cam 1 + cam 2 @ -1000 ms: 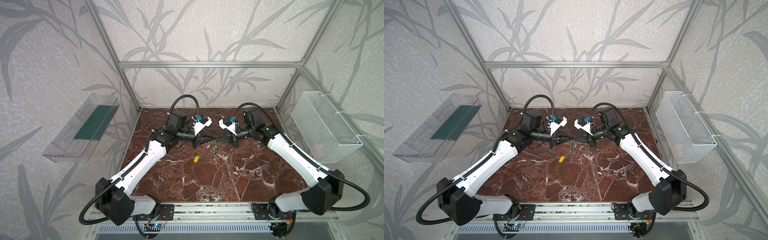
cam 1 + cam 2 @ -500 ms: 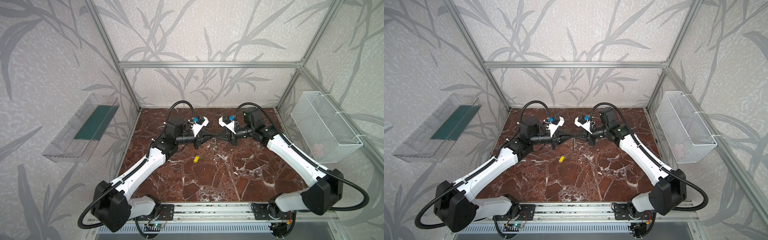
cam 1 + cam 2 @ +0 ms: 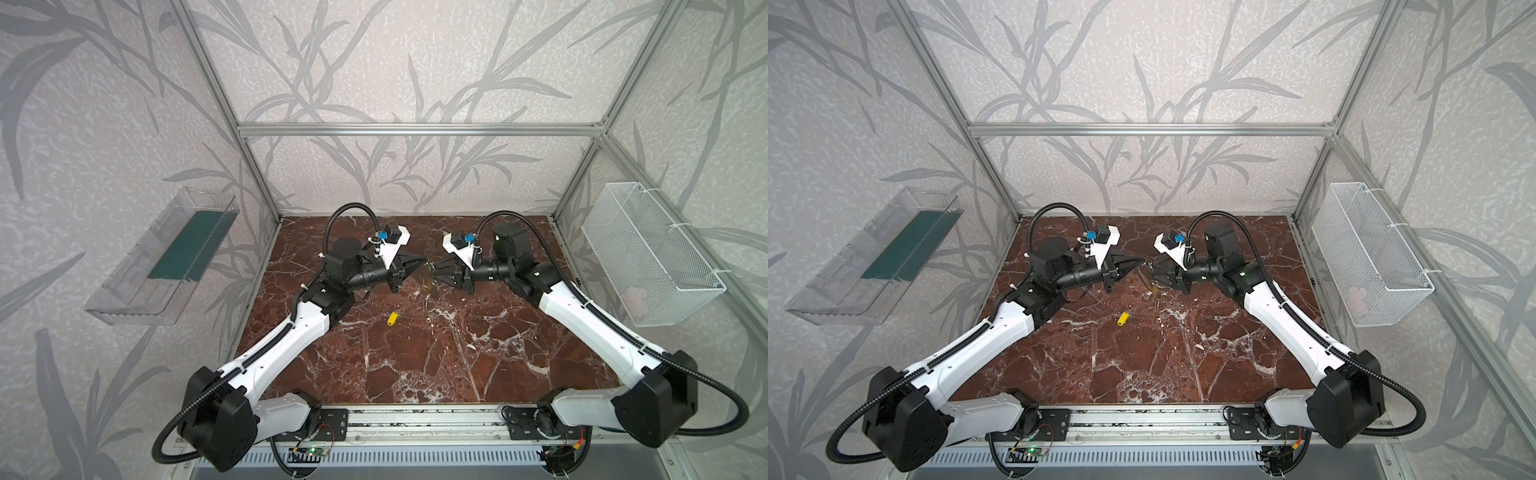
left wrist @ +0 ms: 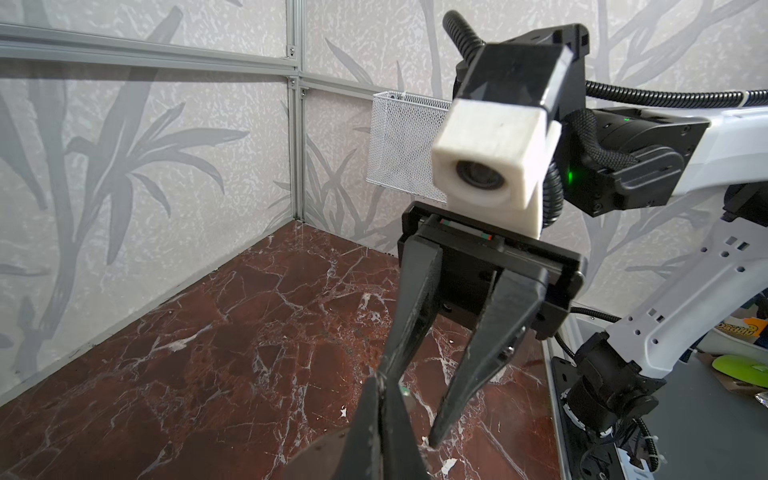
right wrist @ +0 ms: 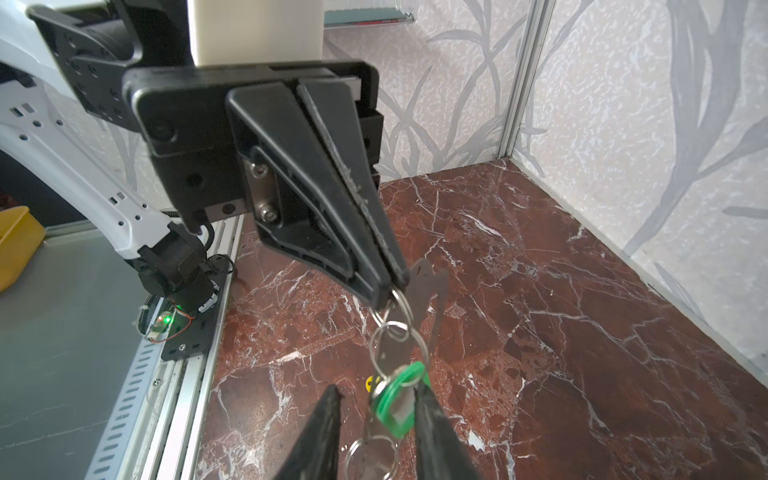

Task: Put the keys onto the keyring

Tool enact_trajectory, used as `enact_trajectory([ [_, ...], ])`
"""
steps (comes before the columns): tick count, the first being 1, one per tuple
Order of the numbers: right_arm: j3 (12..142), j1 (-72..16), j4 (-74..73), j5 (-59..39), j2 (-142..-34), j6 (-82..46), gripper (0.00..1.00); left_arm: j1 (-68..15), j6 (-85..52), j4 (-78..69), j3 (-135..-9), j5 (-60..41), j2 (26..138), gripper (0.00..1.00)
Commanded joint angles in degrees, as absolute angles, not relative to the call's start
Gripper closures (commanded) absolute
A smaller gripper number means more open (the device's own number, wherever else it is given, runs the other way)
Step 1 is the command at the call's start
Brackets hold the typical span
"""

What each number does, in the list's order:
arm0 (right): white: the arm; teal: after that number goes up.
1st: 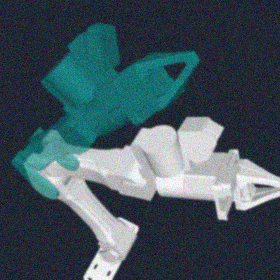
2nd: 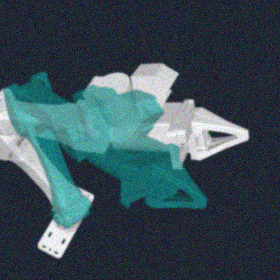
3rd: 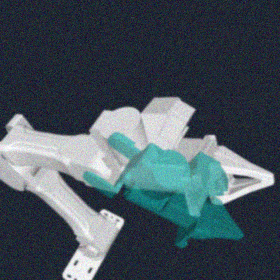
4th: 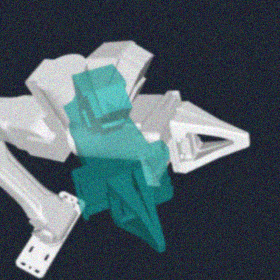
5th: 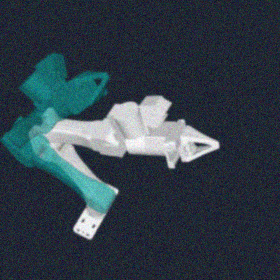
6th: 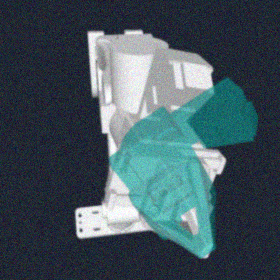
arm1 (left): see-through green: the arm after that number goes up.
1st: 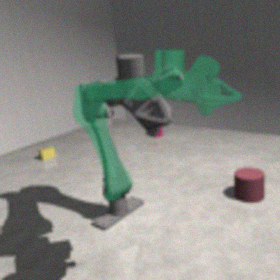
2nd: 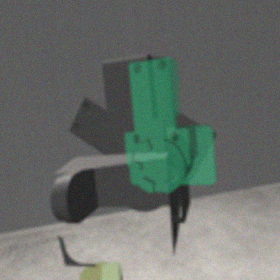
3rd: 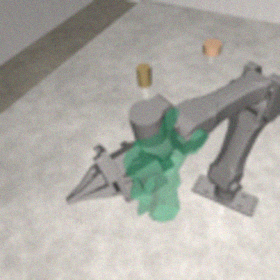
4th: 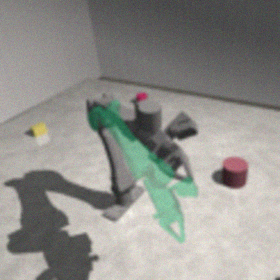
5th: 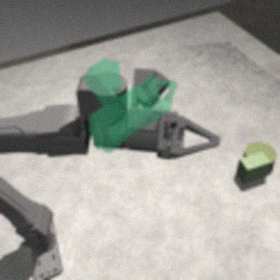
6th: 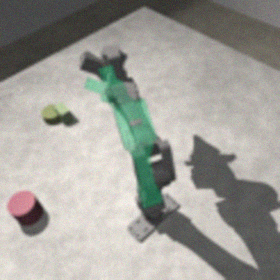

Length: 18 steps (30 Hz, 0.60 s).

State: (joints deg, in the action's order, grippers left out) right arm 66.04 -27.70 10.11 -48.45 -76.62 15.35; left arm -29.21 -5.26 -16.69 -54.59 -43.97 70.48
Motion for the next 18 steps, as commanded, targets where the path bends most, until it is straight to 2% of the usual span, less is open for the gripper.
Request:
enact_trajectory([
  [1,65.3,-27.7,5.8,-49.5,-75.6,13.0,0.79,-29.4,-6.6,-21.1,-54.3,-44.0,69.7,1.00],
  [4,65.5,-27.7,5.4,-50.5,-76.1,12.7,0.94,-29.4,-7.4,-22.6,-54.0,-43.6,69.9,1.00],
  [7,65.5,-27.7,5.4,-50.7,-76.0,12.6,1.00,-29.5,-7.9,-23.9,-53.6,-42.6,69.9,1.00],
  [18,67.6,-28.0,11.2,-55.9,-77.2,15.3,1.00,-29.8,-11.2,-37.3,-48.1,-39.9,70.1,1.00],
])
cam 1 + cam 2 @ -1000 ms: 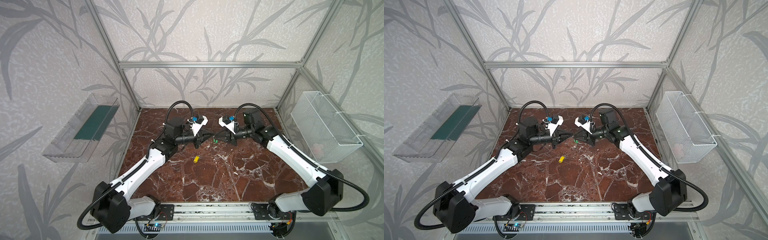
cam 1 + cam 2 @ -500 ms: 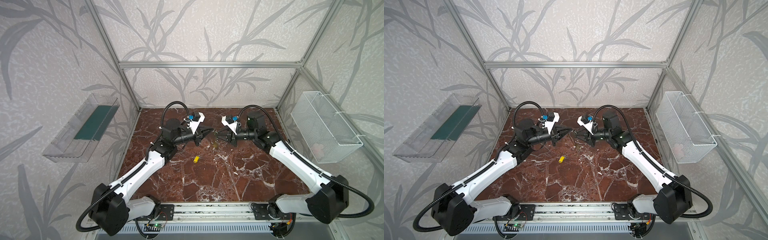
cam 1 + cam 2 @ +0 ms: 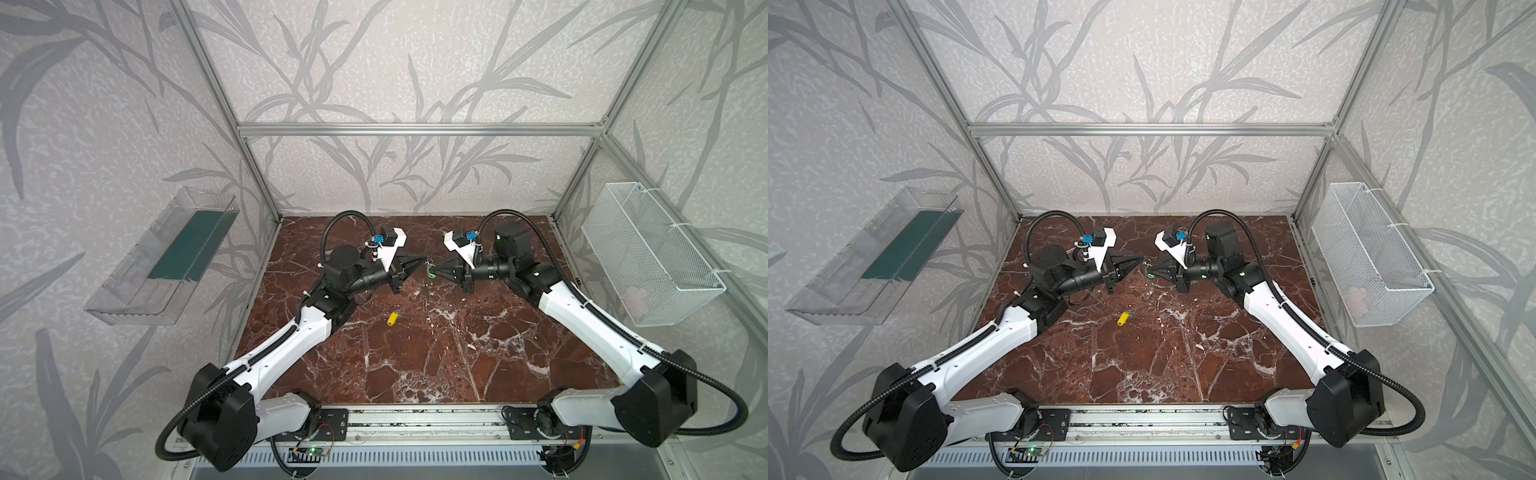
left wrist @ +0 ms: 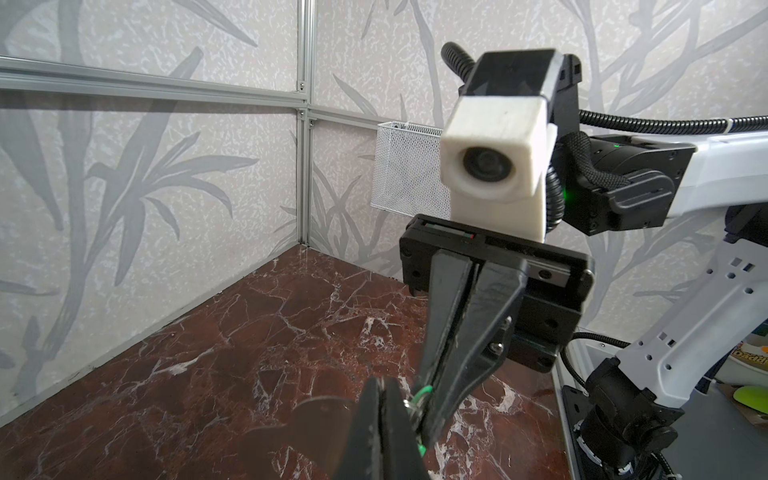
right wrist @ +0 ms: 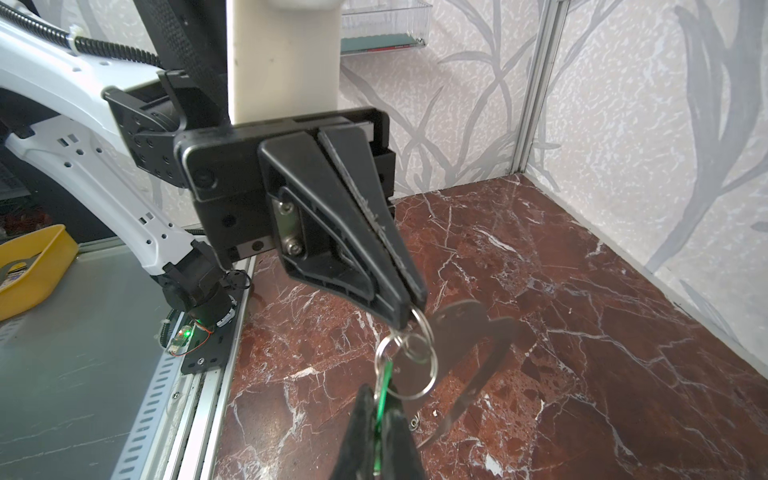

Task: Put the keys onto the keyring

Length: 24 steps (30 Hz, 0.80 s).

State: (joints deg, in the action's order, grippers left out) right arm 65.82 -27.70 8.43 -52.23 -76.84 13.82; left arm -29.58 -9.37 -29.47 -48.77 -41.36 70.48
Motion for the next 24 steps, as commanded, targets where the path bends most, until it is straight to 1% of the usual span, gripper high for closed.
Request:
enact_trajectory([
  [1,67.8,-28.2,11.9,-56.3,-77.4,15.7,1.00,-29.8,-11.4,-38.3,-47.8,-39.8,70.1,1.00],
  [11,70.4,-29.1,18.4,-58.3,-79.4,19.3,1.00,-29.9,-11.7,-41.2,-47.3,-39.0,70.0,1.00],
  [19,71.9,-30.1,19.0,-59.7,-80.8,19.8,1.00,-30.4,-13.8,-45.4,-46.4,-40.3,71.2,1.00],
  [24,71.8,-30.0,20.5,-56.3,-80.5,21.2,0.99,-30.4,-14.5,-46.6,-45.9,-41.3,71.0,1.00],
])
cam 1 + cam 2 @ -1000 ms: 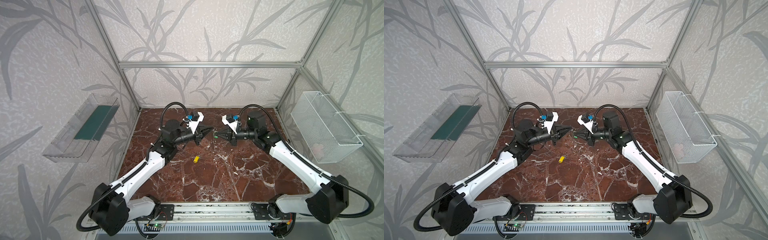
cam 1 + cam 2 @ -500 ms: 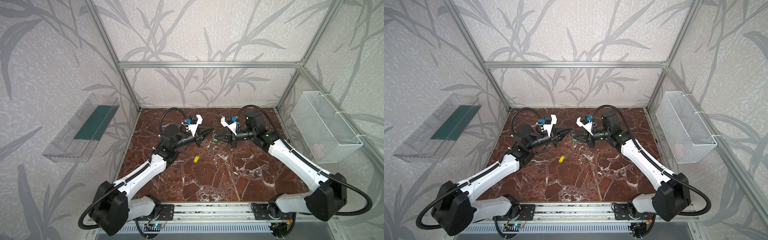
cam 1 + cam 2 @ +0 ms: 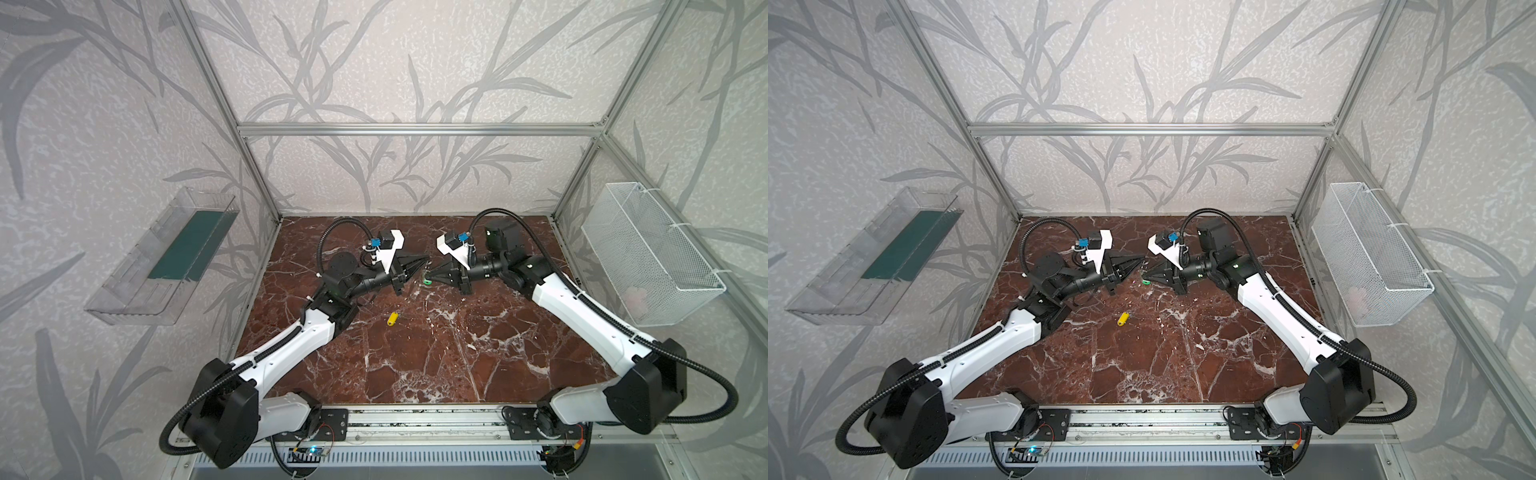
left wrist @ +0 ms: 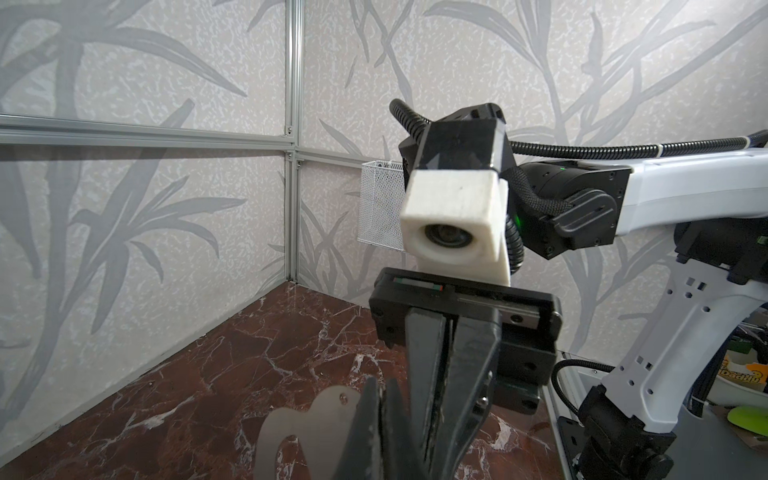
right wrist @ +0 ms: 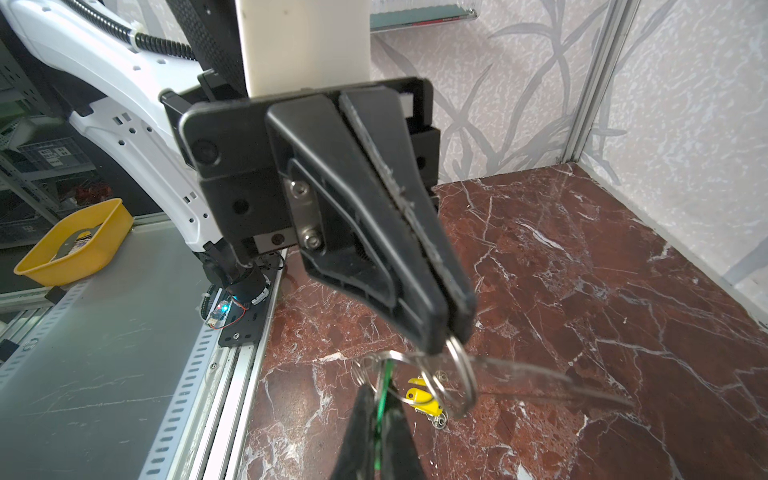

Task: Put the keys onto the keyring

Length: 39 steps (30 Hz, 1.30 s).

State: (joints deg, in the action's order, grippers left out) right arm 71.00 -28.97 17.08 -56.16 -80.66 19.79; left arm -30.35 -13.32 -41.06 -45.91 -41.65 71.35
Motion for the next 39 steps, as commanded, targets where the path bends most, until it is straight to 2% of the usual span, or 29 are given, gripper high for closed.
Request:
enact_trajectory([
  [1,71.5,-29.8,20.5,-55.6,-80.1,21.5,0.95,-30.4,-14.4,-46.7,-45.7,-41.5,71.0,1.00],
  [6,69.9,-27.9,19.2,-54.9,-77.3,20.8,0.76,-30.3,-14.2,-46.8,-45.3,-42.2,70.3,1.00],
  [10,68.5,-26.7,17.5,-55.0,-74.8,20.4,0.72,-30.3,-14.0,-46.6,-45.2,-42.8,70.1,1.00],
  [23,66.9,-24.3,8.5,-56.6,-72.7,15.9,0.73,-30.1,-13.7,-45.0,-45.5,-46.7,69.8,1.00],
  [31,66.6,-24.3,0.2,-58.9,-75.3,9.9,0.78,-30.2,-14.6,-45.4,-46.1,-49.6,70.3,1.00],
  [39,66.4,-24.6,-0.5,-61.0,-76.3,8.8,0.83,-30.2,-14.8,-46.0,-46.4,-49.9,70.6,1.00],
])
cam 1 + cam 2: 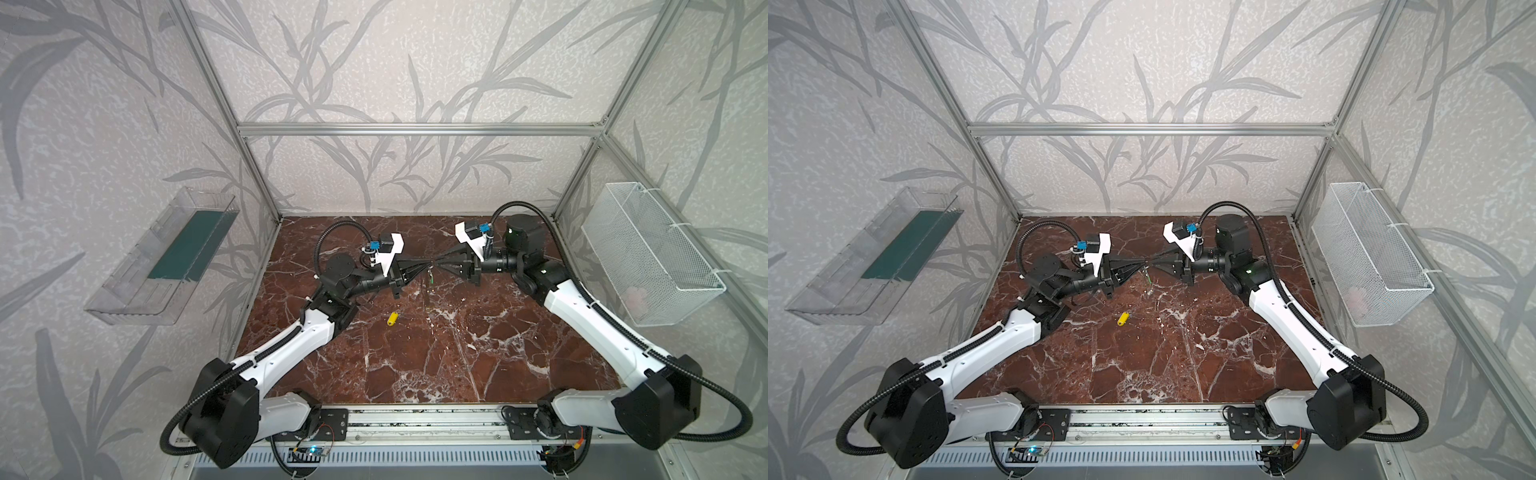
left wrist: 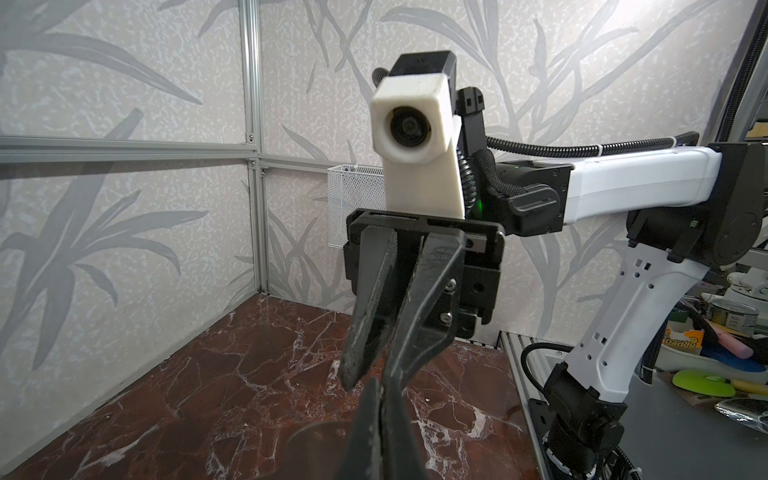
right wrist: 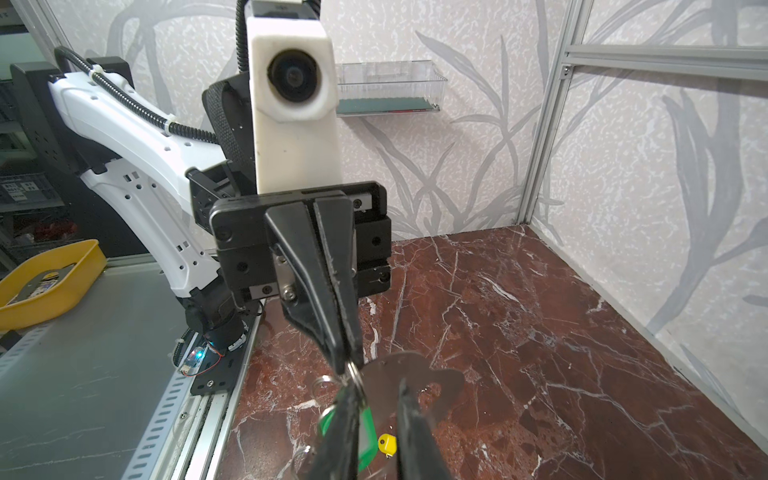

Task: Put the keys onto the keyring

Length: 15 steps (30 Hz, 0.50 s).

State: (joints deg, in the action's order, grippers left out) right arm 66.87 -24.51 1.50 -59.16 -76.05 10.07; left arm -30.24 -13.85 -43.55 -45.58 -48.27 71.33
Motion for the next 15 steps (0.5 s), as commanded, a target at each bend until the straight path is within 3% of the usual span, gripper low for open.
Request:
enact_trajectory([
  [1,66.3,-24.6,-0.4,-61.1,-76.4,8.9,0.83,-30.2,-14.9,-46.3,-46.4,-49.9,70.7,1.00],
  [15,66.5,-26.2,-0.6,-62.5,-77.5,8.8,0.88,-30.2,-15.9,-48.8,-46.4,-49.9,71.5,1.00],
])
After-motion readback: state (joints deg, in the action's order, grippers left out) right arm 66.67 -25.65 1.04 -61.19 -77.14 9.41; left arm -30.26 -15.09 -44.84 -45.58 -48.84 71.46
